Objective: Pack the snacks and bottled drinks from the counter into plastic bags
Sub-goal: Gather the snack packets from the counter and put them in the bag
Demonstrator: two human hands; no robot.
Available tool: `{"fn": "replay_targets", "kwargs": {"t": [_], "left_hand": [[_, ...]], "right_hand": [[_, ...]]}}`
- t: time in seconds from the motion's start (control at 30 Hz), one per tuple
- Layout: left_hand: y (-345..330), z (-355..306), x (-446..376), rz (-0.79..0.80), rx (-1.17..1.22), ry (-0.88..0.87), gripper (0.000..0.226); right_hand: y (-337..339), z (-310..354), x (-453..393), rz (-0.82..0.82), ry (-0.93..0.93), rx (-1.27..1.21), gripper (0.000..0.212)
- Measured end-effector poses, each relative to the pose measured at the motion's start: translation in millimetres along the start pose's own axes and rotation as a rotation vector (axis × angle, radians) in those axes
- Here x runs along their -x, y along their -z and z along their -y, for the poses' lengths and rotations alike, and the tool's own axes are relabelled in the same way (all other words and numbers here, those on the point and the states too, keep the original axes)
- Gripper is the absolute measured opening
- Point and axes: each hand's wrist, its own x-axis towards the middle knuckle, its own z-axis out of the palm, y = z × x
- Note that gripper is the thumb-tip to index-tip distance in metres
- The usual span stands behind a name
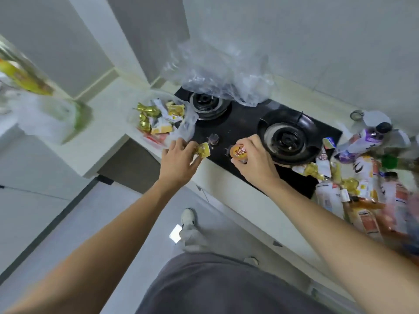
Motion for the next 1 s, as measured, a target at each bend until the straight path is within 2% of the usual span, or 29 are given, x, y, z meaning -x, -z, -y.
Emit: {"fn": "replay_targets", "kwargs": {"t": [0.2,0.47,0.77,0.9,1.0], "left_hand": [[-7.0,114.9,-24.5,-0.012,0.029,0.121,0.031],[-1.8,230.9,-114.3,0.035,0.070,0.141,0.033],[-9.6,265.2,-213.4,0.118,0.085,0.018,0.042],[-18.7,266.7,-227.1,0.229,0.078,-0.022,0.054],[-21.3,270.8,-221.4,0.235,0.068,-0.061,0.062]], "right_hand": [[-75.2,71.6,-77.7,0.064,0.083,0.028,0.047],[-155.7,142.5,-199.1,0.029,0.107,0.137,0.044],[-190.4,149.8,-279.4,0.074,-0.012,0.303,0.046],[-191.5,145.8,-288.6,0.125,-0.063,0.296,0.050],[-190.7,141.6,-284.3,0.163,-0.075,0.298,0.055]]}}
